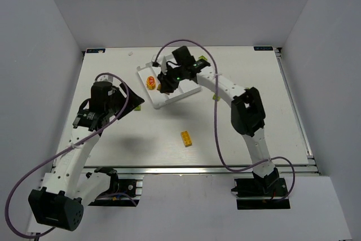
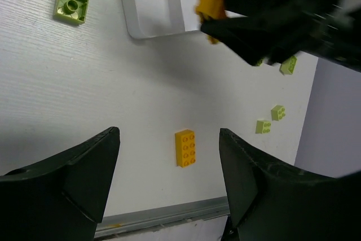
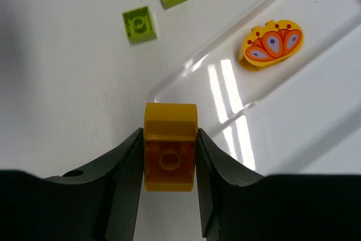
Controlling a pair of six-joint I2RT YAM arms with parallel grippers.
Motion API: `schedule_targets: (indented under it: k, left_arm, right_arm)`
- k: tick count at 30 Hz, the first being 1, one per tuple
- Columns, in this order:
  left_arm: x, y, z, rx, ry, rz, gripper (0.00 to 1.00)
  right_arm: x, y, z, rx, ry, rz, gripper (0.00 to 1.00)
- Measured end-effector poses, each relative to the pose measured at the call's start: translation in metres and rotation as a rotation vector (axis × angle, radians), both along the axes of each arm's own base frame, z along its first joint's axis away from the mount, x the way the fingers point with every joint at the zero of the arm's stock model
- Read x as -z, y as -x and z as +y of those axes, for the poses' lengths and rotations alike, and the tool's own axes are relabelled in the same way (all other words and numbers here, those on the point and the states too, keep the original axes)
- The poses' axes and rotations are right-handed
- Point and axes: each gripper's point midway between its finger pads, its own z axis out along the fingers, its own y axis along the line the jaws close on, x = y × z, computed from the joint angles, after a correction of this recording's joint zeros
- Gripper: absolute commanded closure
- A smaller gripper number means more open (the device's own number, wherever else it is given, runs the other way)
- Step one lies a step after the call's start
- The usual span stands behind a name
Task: Sort the legos into containers by color
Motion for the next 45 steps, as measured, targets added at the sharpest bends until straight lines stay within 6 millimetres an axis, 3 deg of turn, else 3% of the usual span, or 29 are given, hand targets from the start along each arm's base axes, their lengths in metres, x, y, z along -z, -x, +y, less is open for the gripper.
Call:
schedule_targets:
  k: [3,6,8,9,13,15,20,22,23,24,25,26,28,30,31,32,33,36,40,43,45]
  left_arm:
    - [-0.008,0.007,0.001,-0.013,0.021,-0.022,0.19]
    - [-0.012,0.016,0.002,-0.021,0.036,-0.023,0.19]
    - [-0.014,0.021,0.003,-0.023,0.041,-0.022,0.19]
    - [-0.014,0.024,0.003,-0.021,0.045,-0.02,0.19]
    - [-0.015,0.03,-0.001,-0.004,0.066,-0.008,0.19]
    - [-0.015,0.032,-0.004,0.009,0.081,-0.001,0.2]
    - [-0.01,0.025,-0.018,0.062,0.123,0.033,0.27]
    - [-0.003,0.019,-0.025,0.084,0.14,0.06,0.36]
    - [0.003,0.016,-0.028,0.099,0.145,0.077,0.49]
    - [0.008,0.014,-0.031,0.105,0.151,0.097,0.58]
    - [0.015,0.013,-0.033,0.117,0.148,0.119,0.64]
    - [0.019,0.012,-0.035,0.123,0.147,0.135,0.71]
    - [0.027,0.011,-0.037,0.137,0.134,0.157,0.7]
    - [0.031,0.011,-0.037,0.146,0.122,0.161,0.61]
    - [0.031,0.01,-0.037,0.147,0.117,0.158,0.56]
    - [0.033,0.011,-0.036,0.147,0.112,0.156,0.51]
    - [0.035,0.011,-0.036,0.146,0.108,0.154,0.43]
    - [0.049,0.015,-0.031,0.13,0.091,0.175,0.38]
    - [0.069,0.024,-0.025,0.107,0.066,0.212,0.37]
    - [0.077,0.028,-0.022,0.097,0.055,0.226,0.37]
    - [0.079,0.029,-0.02,0.091,0.048,0.227,0.37]
  right_arm:
    - [0.034,-0.006,0.031,0.11,-0.004,0.082,1.0]
    - [0.069,-0.012,0.04,0.216,0.018,0.14,1.0]
    - [0.083,-0.018,0.041,0.277,0.023,0.154,0.92]
    - [0.085,-0.021,0.041,0.3,0.022,0.155,0.88]
    - [0.081,-0.037,0.047,0.357,-0.017,0.126,0.47]
    - [0.074,-0.044,0.051,0.367,-0.044,0.115,0.38]
    - [0.062,-0.045,0.056,0.35,-0.087,0.123,0.34]
    - [0.058,-0.044,0.052,0.349,-0.091,0.134,0.38]
    - [0.055,-0.041,0.049,0.346,-0.089,0.14,0.45]
    - [0.05,-0.038,0.045,0.345,-0.087,0.139,0.57]
    - [0.045,-0.035,0.039,0.345,-0.083,0.141,0.9]
    - [0.038,-0.033,0.033,0.344,-0.08,0.133,1.0]
    - [0.02,-0.024,0.013,0.353,-0.08,0.13,1.0]
    - [0.002,-0.011,-0.015,0.36,-0.081,0.121,1.0]
    - [-0.004,-0.002,-0.03,0.36,-0.081,0.117,0.97]
    - [-0.009,0.009,-0.044,0.354,-0.077,0.113,0.87]
    - [-0.011,0.019,-0.061,0.356,-0.065,0.116,0.68]
    - [-0.01,0.051,-0.092,0.335,-0.021,0.13,0.55]
    - [0.019,0.096,-0.107,0.296,0.087,0.216,0.38]
    - [0.041,0.118,-0.113,0.313,0.176,0.272,0.13]
    - [0.049,0.128,-0.112,0.327,0.218,0.301,0.11]
